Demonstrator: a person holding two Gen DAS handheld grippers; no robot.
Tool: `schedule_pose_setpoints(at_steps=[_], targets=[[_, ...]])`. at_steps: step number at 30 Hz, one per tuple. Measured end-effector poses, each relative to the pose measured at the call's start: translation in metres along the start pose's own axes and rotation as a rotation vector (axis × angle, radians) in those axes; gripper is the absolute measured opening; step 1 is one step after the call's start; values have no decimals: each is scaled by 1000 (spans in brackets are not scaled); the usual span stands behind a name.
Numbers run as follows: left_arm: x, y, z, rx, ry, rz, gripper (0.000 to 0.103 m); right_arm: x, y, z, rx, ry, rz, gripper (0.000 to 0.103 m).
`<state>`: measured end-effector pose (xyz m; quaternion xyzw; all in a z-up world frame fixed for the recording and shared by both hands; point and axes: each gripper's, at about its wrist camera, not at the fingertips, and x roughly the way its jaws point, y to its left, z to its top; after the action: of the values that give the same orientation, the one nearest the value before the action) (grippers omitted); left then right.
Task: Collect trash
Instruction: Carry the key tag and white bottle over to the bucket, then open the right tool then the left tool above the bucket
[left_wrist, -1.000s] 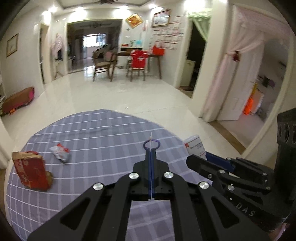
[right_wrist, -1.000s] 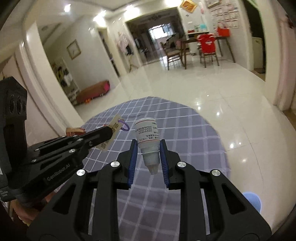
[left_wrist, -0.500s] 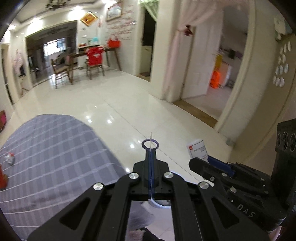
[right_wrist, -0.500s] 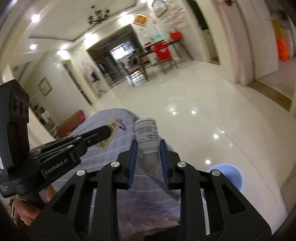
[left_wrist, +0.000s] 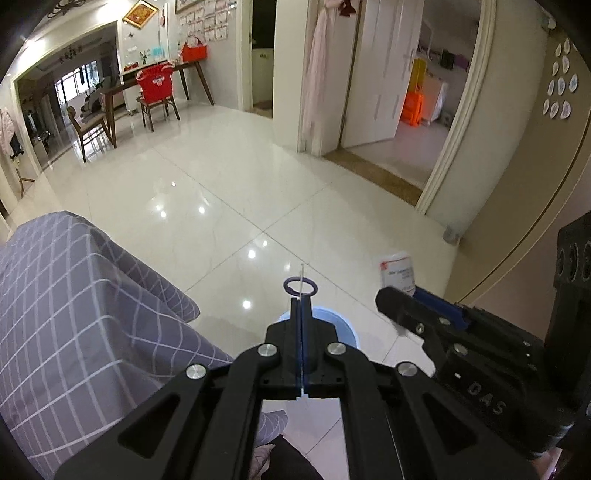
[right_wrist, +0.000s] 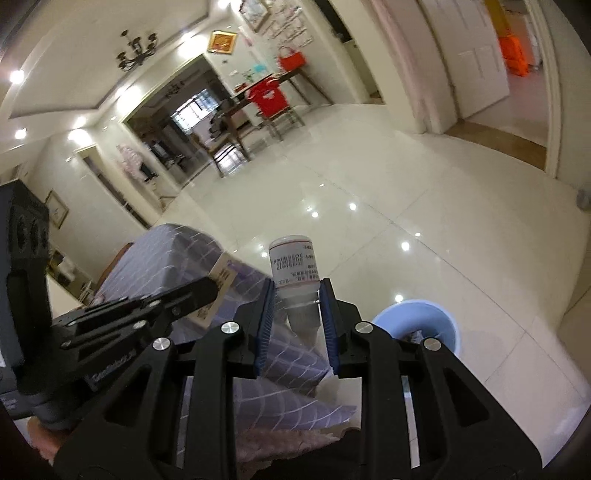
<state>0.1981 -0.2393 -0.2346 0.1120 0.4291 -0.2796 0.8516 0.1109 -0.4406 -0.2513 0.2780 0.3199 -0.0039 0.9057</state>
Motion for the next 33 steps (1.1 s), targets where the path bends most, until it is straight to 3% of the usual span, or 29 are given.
schedule_pose_setpoints(at_steps=[2,9,28,30,31,32,33], targets=[[11,-1,1,2,20,6,1,5,-15,0,32,-3,-66,69],[29,-8,3,18,54,-4,1,0,-38,-7,75,8,-71,69],[43,-34,16,67,71,-32,2,-35,-56,-4,152,-136,-77,69],[52,-36,20,70,108,-45,22,-38,-58,-3,159,-143,-79,69],[56,-34,22,56,131,-54,60,-40,-59,-4,162,-148,-81,69],[56,-33,22,40,123,-58,71,-41,-59,-3,164,-149,-81,69],[54,-31,23,29,105,-62,71,-41,-59,-3,163,-150,-82,69]])
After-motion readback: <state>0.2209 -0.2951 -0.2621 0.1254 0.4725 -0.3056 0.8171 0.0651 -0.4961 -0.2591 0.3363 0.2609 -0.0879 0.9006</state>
